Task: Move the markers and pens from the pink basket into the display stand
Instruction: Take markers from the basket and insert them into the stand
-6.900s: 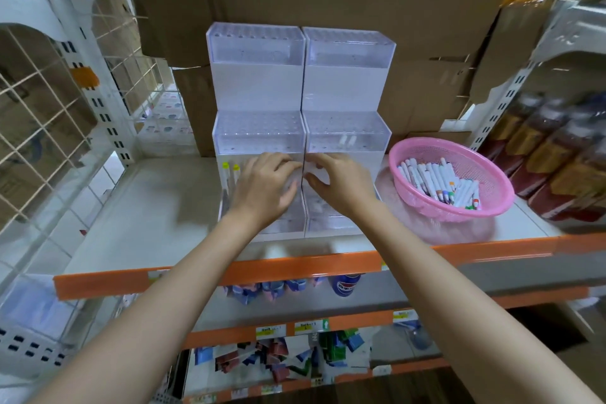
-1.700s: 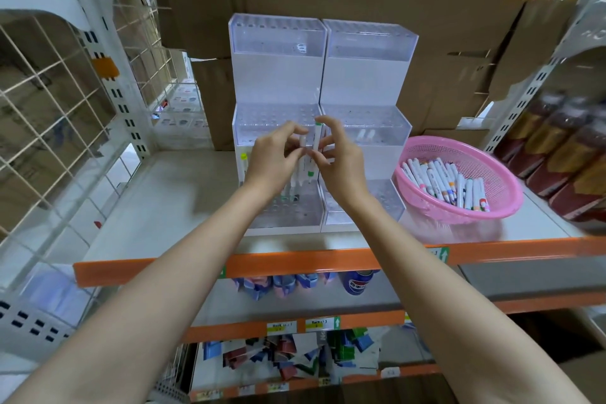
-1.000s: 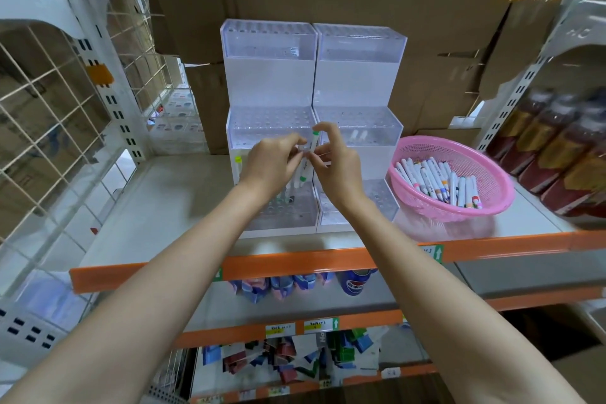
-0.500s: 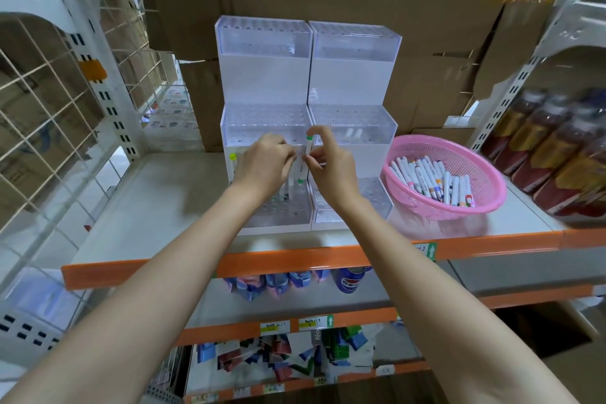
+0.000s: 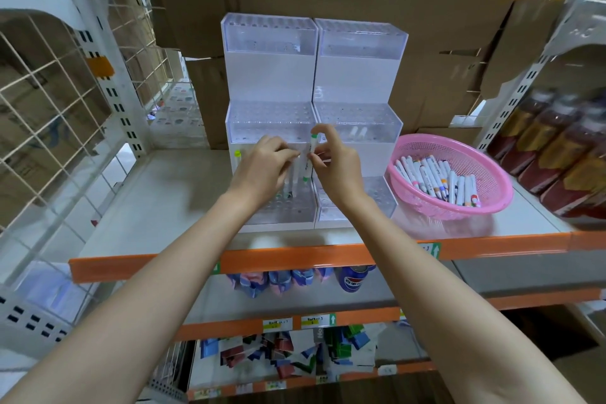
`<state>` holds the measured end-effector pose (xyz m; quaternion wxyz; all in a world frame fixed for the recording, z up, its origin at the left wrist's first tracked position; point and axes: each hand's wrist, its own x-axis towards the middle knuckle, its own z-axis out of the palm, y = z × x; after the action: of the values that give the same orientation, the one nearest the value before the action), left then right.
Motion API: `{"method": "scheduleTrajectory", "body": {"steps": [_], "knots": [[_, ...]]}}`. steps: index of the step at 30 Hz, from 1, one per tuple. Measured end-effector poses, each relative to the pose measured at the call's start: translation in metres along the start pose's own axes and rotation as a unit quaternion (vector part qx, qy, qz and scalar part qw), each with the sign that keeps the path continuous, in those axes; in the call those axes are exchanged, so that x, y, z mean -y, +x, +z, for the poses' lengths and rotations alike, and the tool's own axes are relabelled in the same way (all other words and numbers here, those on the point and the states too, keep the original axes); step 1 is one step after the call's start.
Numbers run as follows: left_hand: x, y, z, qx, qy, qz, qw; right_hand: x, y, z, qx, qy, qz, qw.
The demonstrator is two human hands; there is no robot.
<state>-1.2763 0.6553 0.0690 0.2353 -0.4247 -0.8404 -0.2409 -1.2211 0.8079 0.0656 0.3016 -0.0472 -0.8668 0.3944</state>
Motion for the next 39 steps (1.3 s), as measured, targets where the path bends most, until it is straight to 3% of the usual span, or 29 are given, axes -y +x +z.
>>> {"method": "scheduleTrajectory", "body": {"steps": [13, 26, 32, 39], "knots": [[0.005, -0.009, -0.003, 0.007, 0.011, -0.021, 1.0, -0.001, 0.004, 0.008, -0.009, -0.028, 0.005, 1.0], [0.005, -0.013, 0.001, 0.006, 0.02, -0.034, 0.999, -0.011, -0.001, 0.012, 0.05, -0.092, 0.011, 0.994], [0.004, -0.014, 0.002, 0.011, 0.028, -0.04, 0.999, -0.006, 0.001, 0.011, -0.008, -0.013, 0.056, 0.998], [-0.001, -0.015, 0.002, 0.018, 0.053, -0.042, 0.998, -0.008, 0.0, 0.004, 0.04, -0.054, 0.048, 0.997]]}}
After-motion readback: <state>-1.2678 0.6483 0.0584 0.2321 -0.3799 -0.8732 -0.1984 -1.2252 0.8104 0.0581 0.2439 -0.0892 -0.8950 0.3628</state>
